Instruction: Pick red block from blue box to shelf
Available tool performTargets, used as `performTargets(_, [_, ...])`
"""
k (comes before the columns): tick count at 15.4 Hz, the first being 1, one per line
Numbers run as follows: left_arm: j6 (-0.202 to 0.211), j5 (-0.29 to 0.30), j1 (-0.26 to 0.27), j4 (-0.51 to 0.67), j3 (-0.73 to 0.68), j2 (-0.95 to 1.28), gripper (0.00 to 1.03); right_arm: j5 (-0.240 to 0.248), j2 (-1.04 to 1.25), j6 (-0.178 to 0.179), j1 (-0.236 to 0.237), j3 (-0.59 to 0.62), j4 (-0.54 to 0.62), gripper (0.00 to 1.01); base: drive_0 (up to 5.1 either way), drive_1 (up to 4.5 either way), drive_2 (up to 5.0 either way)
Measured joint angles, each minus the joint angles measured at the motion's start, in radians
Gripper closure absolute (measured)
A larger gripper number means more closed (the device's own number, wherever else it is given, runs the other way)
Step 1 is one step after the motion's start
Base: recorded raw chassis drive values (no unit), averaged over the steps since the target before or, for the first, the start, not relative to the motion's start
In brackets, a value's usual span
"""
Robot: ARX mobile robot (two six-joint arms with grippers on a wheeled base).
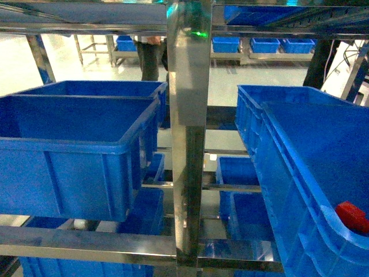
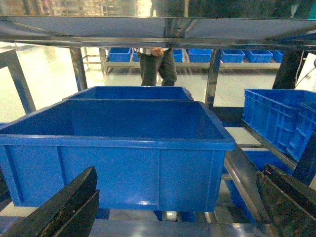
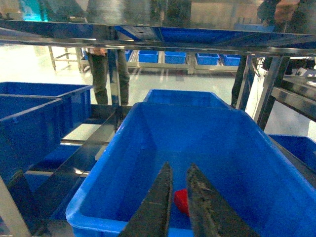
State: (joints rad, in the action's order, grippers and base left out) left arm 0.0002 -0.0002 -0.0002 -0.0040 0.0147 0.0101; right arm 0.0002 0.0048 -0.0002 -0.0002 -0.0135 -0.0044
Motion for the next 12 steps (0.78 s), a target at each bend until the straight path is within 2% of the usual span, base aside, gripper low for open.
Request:
performTargets(6, [0.0, 0.0, 0.0, 0.0, 0.0, 0.0, 0.05, 0.0, 0.0, 0.0, 0.0, 0.0, 0.0, 0.08, 0.0, 0.0, 0.0])
performTargets(7, [0.0, 0.0, 0.0, 0.0, 0.0, 0.0, 0.05, 0.0, 0.0, 0.0, 0.0, 0.0, 0.0, 0.01, 0.0, 0.0, 0.0])
performTargets(8, [0.0, 0.0, 0.0, 0.0, 0.0, 0.0, 0.05, 0.0, 0.0, 0.0, 0.0, 0.0, 0.0, 0.04, 0.0, 0.0, 0.0])
performTargets(12, [0.0, 0.0, 0.0, 0.0, 0.0, 0.0, 0.05, 0.0, 0.0, 0.0, 0.0, 0.0, 0.0, 0.03, 0.0, 0.0, 0.0])
